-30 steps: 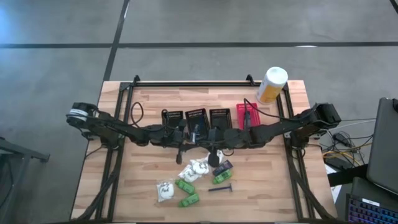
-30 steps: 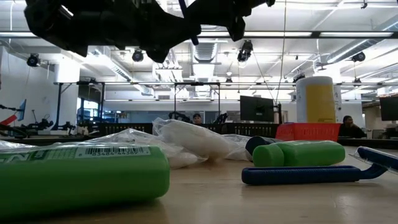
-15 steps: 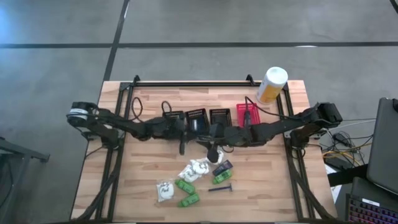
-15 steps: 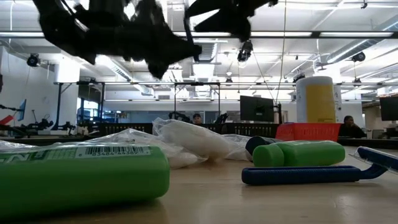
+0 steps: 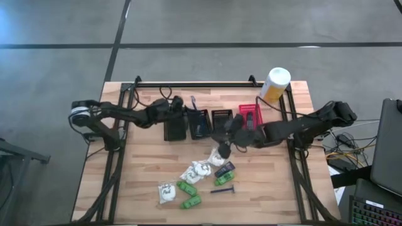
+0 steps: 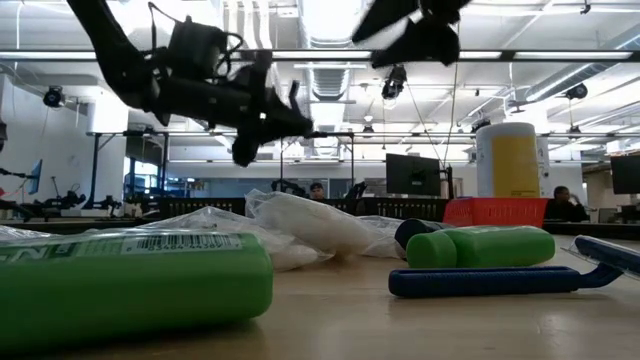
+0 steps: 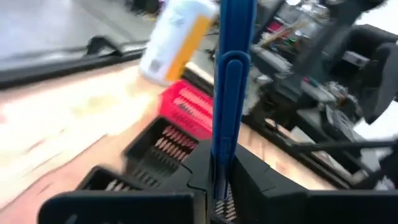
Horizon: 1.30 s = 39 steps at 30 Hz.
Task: Pick & Place Travel size toiletries
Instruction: Put the right blue razor into the middle black bin
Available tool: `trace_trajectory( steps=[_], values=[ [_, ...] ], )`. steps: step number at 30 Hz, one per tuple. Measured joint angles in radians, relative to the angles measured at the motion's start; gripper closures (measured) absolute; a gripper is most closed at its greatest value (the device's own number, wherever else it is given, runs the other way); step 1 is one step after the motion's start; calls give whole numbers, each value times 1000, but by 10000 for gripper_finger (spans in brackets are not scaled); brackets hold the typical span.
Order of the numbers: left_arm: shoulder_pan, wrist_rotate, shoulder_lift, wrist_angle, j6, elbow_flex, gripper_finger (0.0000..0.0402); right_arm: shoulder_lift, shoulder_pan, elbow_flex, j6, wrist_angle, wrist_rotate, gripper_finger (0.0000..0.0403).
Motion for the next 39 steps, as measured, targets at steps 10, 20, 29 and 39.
trace_trajectory(
  steps=[10, 20, 29, 39],
  values=[
    [36, 68, 170, -66, -182, 51, 367, -12, 13, -18, 116, -131, 14, 98],
    [26, 126, 285, -181, -292, 145, 363, -10, 47, -64, 157, -136, 9, 67],
    [-5, 37, 156, -274, -239, 145, 362, -12, 47, -80, 152, -136, 18, 44],
    [-64, 18, 110, -495, -256, 144, 361, -13, 47, -80, 149, -136, 19, 67]
  ],
)
